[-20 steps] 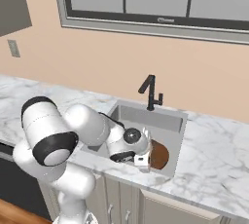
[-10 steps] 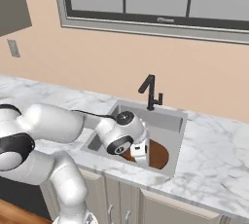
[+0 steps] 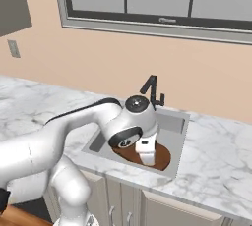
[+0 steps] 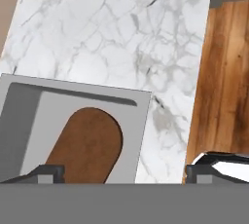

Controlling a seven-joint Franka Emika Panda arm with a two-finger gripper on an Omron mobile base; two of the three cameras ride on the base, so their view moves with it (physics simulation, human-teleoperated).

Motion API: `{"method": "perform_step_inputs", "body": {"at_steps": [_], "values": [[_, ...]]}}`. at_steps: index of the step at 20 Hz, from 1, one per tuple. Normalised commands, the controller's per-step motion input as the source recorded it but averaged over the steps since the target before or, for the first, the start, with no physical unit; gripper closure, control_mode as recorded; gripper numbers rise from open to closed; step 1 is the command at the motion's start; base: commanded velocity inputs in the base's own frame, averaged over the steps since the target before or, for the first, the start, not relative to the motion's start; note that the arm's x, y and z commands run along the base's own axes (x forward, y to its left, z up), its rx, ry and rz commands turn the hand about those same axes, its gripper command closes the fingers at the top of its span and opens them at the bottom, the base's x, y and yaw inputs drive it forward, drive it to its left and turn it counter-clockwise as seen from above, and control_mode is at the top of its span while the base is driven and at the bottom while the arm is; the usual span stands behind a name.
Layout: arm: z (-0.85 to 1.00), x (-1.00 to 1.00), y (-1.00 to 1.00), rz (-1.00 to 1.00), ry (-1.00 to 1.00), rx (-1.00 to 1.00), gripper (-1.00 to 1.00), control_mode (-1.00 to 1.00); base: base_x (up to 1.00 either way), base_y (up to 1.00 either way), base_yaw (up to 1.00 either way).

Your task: Move the cutting board and knife to the sink. Then move spray from the cabinet to the counter.

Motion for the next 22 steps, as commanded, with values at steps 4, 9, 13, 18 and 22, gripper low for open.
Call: {"method": "perform_step_inputs", "body": {"at_steps": [4,9,13,18,22], "values": [[0.79,-0.44,0.11,0.29,-0.06,0.00,-1.00,-1.00,0.00,0.00,0.00],[0.76,-0.51,0.44,0.37,-0.07,-0.15,-1.00,-1.00,0.00,0.00,0.00],[0.65,-0.59,0.88,0.35,-0.02,-0.24,-1.00,-1.00,0.00,0.00,0.00],[0.09,-0.85,0.96,0.25,-0.23,-0.24,-1.00,-1.00,0.00,0.00,0.00],[0.80,-0.39,0.91,0.33,-0.20,-0.24,-1.00,-1.00,0.00,0.00,0.00]]}}
